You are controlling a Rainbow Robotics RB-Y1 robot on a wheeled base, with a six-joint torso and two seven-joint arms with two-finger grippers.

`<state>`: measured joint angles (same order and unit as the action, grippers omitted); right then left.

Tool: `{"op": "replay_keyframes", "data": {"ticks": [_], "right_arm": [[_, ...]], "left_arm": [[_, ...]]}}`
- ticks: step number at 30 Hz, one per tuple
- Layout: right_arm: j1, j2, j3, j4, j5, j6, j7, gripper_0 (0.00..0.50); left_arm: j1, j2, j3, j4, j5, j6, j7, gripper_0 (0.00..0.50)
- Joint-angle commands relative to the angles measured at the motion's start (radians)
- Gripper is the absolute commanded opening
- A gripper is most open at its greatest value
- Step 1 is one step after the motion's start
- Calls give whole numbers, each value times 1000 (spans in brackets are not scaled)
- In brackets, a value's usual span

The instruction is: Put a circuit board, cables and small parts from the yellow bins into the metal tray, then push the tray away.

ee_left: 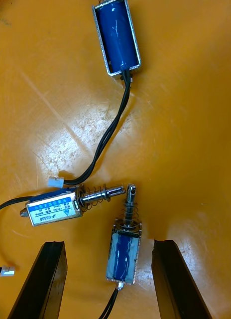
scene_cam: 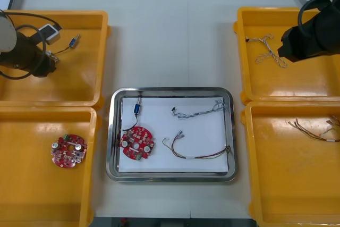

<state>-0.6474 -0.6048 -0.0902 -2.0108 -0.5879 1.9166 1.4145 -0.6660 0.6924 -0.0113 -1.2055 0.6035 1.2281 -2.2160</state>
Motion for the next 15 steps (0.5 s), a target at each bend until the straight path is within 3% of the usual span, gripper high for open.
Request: {"op": "replay_keyframes", "data": {"ticks": [1,3,6,7,8,9,10,11,15], "right_arm": [[54,-58,-128,-37,-69,3,-20,500],[69,-66,-154,-36,-89,3,-20,500],[94,-84,-181,-36,-110,3,-20,500],[100,-87,-184,-37,-110,3,-20,500],[107,-93,-187,-36,-110,3,-23,500],[109,-96,-187,-36,-112,3,-25,500],[115,-101,-189,-37,-113,3,-26,500],[123,-105,-191,-36,-113,3,-28,500],[152,-116,-211,-36,-115,3,-22,500]], "left_arm": [[-38,-14,-13,8,-19,-18,-119,471],[-37,-16,-13,8,-22,-16,-119,440],[-32,-16,-15,8,-27,-24,-119,349],[-30,-17,-19,8,-27,-24,-119,287],[-30,-16,-24,8,-28,-27,-117,188],[-30,-16,-24,8,-30,-27,-117,129],[-30,-16,-24,8,-31,-27,-117,35],[-30,-16,-24,8,-34,-27,-117,0],[-30,-16,-24,8,-27,-27,-116,0]]}}
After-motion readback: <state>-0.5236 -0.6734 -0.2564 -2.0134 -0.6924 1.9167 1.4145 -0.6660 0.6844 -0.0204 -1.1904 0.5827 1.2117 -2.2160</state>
